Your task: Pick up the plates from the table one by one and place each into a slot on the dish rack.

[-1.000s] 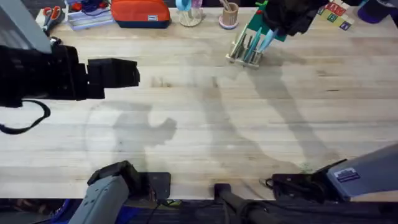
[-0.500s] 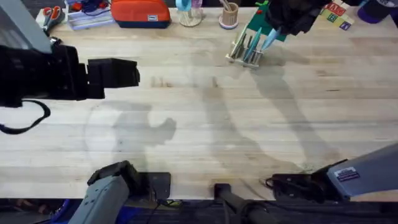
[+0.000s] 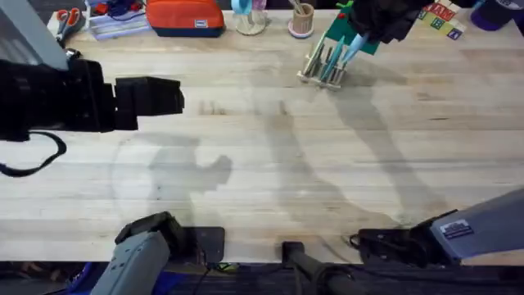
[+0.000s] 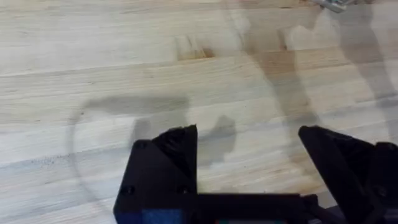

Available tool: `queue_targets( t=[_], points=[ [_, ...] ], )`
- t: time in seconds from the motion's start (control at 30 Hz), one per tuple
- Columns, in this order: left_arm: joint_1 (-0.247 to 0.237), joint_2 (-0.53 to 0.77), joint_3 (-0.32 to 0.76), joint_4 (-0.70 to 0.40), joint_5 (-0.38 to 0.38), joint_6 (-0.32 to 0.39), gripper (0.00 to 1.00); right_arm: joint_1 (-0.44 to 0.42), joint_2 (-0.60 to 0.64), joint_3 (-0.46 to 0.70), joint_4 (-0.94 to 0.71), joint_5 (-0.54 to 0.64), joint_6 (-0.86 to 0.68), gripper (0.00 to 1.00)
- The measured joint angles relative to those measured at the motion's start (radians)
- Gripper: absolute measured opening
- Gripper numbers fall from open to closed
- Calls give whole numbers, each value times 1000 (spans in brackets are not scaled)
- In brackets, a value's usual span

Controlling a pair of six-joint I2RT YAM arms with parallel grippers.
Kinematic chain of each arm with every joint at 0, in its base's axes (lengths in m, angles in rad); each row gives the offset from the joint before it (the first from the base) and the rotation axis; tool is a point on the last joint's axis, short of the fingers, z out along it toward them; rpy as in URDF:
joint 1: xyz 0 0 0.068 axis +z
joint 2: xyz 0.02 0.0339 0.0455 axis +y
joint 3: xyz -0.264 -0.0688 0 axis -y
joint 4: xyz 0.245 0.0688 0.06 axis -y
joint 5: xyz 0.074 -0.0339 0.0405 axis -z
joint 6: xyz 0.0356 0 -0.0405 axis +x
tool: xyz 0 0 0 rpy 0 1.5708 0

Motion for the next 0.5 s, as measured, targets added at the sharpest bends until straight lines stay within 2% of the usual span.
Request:
queue_targets(
  t=[0.5],
  points=[
    [0,0,0,0,0,0,994,0,76,1,5,-4,0,32]
  ],
)
